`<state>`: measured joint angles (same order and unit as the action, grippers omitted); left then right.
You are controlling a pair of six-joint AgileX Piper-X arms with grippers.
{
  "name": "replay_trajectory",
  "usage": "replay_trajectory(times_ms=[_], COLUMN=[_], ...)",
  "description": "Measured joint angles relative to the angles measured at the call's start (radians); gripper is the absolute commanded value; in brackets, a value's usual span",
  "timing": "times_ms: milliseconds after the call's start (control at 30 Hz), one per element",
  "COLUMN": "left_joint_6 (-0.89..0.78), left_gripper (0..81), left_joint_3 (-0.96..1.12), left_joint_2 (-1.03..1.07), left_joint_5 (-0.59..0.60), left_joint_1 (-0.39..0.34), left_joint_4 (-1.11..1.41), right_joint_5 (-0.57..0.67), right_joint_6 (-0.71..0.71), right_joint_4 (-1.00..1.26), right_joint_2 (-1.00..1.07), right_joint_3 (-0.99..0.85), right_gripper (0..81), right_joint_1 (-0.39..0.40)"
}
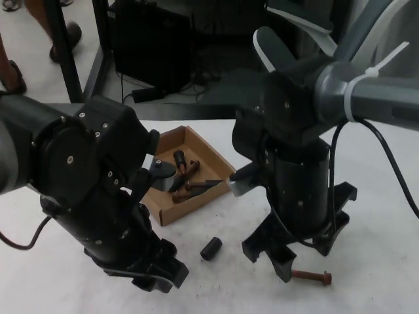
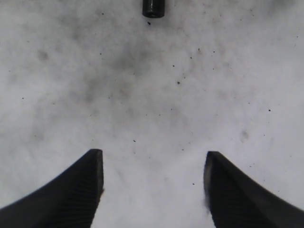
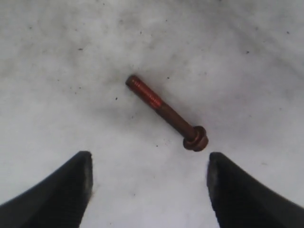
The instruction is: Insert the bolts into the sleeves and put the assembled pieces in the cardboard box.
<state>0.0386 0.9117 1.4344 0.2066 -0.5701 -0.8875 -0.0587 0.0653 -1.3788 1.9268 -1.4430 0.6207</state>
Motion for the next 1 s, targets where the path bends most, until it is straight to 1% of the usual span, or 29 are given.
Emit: replay_trajectory(times_ms=[133,267,333,367,433,467,567,600,633,667,700,733,767,800,900,1000], left_joint_6=[0.024,0.049,0.047,0.047,0.047,0.044,0.044,0.044,0.044,0.044,0.044,0.044,0.046,0.048,0.051,0.051], left_gripper=[57.9,57.9,57.9,57.9,57.9,57.9,57.9,57.9,57.9,57.9,57.9,57.9,57.9,57.9,57.9,57.9], left_joint_3=[0.000,0.000,0.000,0.000,0.000,0.000,0.000,0.000,0.000,0.000,0.000,0.000,0.000,0.000,0.000,0.000], left_joint_2=[0.000,0.000,0.000,0.000,0.000,0.000,0.000,0.000,0.000,0.000,0.000,0.000,0.000,0.000,0.000,0.000], left_joint_5=[-0.001,-0.001,-0.001,-0.001,-0.001,-0.001,-0.001,-0.001,-0.004,-0.011,-0.044,-0.068,-0.091,-0.107,-0.138,-0.144], left_joint_1=[0.000,0.000,0.000,0.000,0.000,0.000,0.000,0.000,0.000,0.000,0.000,0.000,0.000,0.000,0.000,0.000], left_joint_4=[0.004,0.004,0.004,0.001,-0.009,-0.016,-0.037,-0.041,-0.044,-0.044,-0.046,-0.046,-0.048,-0.049,-0.049,-0.049], right_joint_5=[0.004,0.008,0.014,0.015,0.019,0.018,0.026,0.027,0.028,0.028,0.028,0.025,0.025,0.005,-0.049,-0.103], right_joint_6=[-0.012,0.080,0.176,0.183,0.300,0.385,0.507,0.507,0.546,0.587,0.667,0.714,0.723,0.797,0.903,1.002], right_joint_4=[0.024,0.049,0.102,0.106,0.178,0.220,0.267,0.269,0.276,0.281,0.282,0.280,0.280,0.271,0.260,0.257], right_joint_2=[0.000,-0.003,-0.015,-0.015,-0.021,-0.022,-0.024,-0.024,-0.024,-0.024,-0.028,-0.032,-0.033,-0.043,-0.078,-0.128], right_joint_3=[0.021,0.031,0.045,0.046,0.047,0.047,0.047,0.047,0.047,0.047,0.047,0.047,0.047,0.048,0.051,0.051], right_gripper=[63.5,63.5,63.5,63.5,63.7,63.8,63.8,63.8,63.8,63.8,63.8,63.8,63.8,63.8,63.8,63.8], right_joint_1=[0.002,0.000,-0.004,-0.004,-0.006,-0.006,-0.006,-0.006,-0.006,-0.006,-0.006,-0.006,-0.006,-0.006,-0.006,-0.006])
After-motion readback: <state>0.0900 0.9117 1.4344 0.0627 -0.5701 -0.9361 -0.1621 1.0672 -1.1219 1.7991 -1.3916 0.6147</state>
